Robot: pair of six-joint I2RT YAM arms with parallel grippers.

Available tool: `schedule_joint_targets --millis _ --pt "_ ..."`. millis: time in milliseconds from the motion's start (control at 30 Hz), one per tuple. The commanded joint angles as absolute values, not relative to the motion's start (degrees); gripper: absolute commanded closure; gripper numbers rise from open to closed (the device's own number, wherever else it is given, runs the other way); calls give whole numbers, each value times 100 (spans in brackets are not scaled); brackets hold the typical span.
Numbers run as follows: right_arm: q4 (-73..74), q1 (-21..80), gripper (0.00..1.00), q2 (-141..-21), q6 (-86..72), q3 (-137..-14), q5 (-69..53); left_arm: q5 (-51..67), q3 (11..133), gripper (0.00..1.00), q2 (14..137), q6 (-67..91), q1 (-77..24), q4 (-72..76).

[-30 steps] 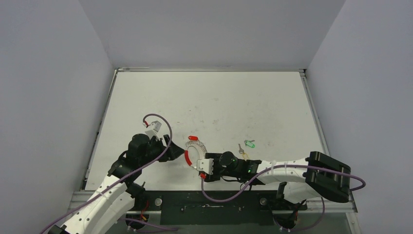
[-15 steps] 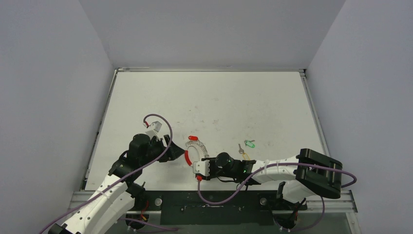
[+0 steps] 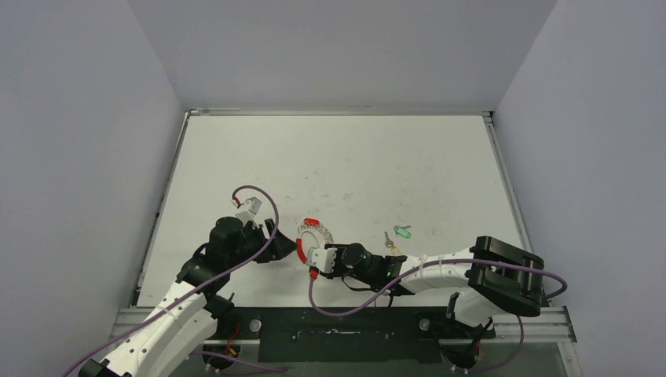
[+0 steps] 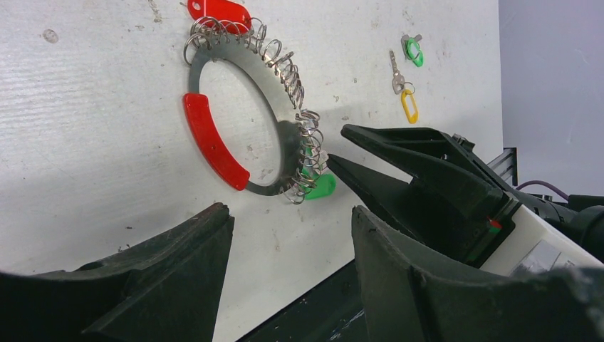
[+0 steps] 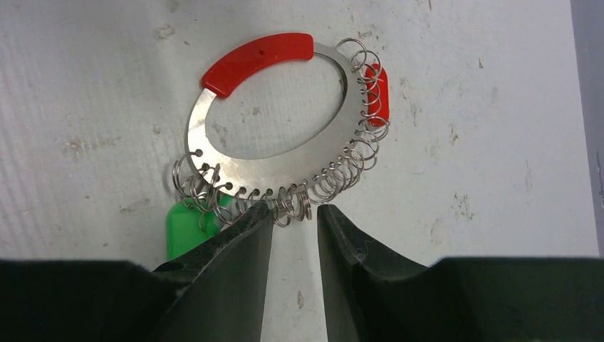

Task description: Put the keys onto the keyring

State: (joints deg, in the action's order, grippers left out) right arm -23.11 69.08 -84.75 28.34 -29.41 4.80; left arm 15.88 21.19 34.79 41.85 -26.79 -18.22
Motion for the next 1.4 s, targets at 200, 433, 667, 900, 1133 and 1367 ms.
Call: schedule_joint_targets --millis 200,433,667,900,1133,1367 --pt "-2549 6837 67 -8129 2537 -2985 318 1674 2068 40 3521 4311 -2650 -1523" --pt "-2400 6806 53 -8203 2286 -3200 -550 1736 1997 40 3592 4400 -2647 -1406" --pt "-2139 6816 52 -8521 2118 -3461 -277 1775 1978 40 3638 4421 -2647 -1389" --pt "-1940 6654 49 -8498 2032 -3423 267 1784 1935 40 3639 4430 -2648 -1389" --pt "-1905 6573 45 -7999 2618 -3005 104 1793 1886 40 3665 4463 -2649 -1350" --pt "-1713 6558 47 -7894 3499 -2862 -594 1836 1837 40 3722 4520 -2648 -1235"
